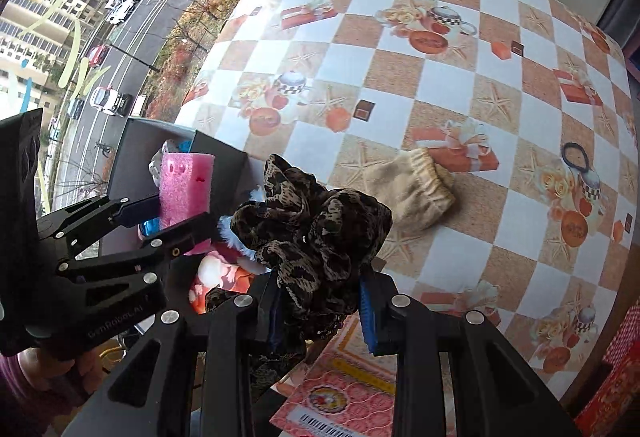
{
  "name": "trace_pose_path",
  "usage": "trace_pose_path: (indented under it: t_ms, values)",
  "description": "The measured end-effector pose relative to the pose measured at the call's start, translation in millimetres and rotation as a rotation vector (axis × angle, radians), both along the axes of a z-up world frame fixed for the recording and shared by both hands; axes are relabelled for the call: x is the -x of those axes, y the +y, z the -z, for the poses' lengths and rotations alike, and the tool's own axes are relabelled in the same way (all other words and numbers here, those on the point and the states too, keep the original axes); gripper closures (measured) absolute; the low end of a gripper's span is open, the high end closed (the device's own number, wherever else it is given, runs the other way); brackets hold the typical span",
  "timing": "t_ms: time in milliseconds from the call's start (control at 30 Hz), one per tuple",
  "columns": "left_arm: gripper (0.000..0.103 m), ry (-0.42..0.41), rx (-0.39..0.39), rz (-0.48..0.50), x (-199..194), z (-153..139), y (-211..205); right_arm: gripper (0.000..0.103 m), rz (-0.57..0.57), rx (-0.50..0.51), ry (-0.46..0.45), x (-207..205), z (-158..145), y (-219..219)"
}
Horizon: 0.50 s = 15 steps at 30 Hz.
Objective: Organize soft objects
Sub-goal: 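Lift and carry the sponge and leopard scrunchie in both tools toward the box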
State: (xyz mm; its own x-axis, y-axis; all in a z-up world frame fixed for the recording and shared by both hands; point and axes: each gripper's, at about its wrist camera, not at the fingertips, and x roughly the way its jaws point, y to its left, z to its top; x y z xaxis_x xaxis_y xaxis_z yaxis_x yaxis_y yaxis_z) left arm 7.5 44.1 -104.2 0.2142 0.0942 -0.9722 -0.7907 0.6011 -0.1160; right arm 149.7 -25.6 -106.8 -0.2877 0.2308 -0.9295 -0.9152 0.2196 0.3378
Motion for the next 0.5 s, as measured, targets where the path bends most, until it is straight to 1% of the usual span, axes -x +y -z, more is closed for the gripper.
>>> trace_pose_path:
  t_ms: [333, 433, 500]
  values:
    - [0.055, -0.003, 0.026, 0.065, 46.2, -9.5, -45.0, 0.072, -0.079, 0.019, -0.018, 52.1, -13.8, -24.6]
    - [0.055, -0.012, 0.044, 0.067, 63.4, -10.7, -53.4, 0.072, -0.092, 0.035, -0.024, 64.4, -13.8, -35.8]
    - [0.055, -0.015, 0.042, 0.069, 74.0, -12.7, -57.5, 0.072, -0.096, 0.052, -0.025, 71.8, -12.0, -42.8]
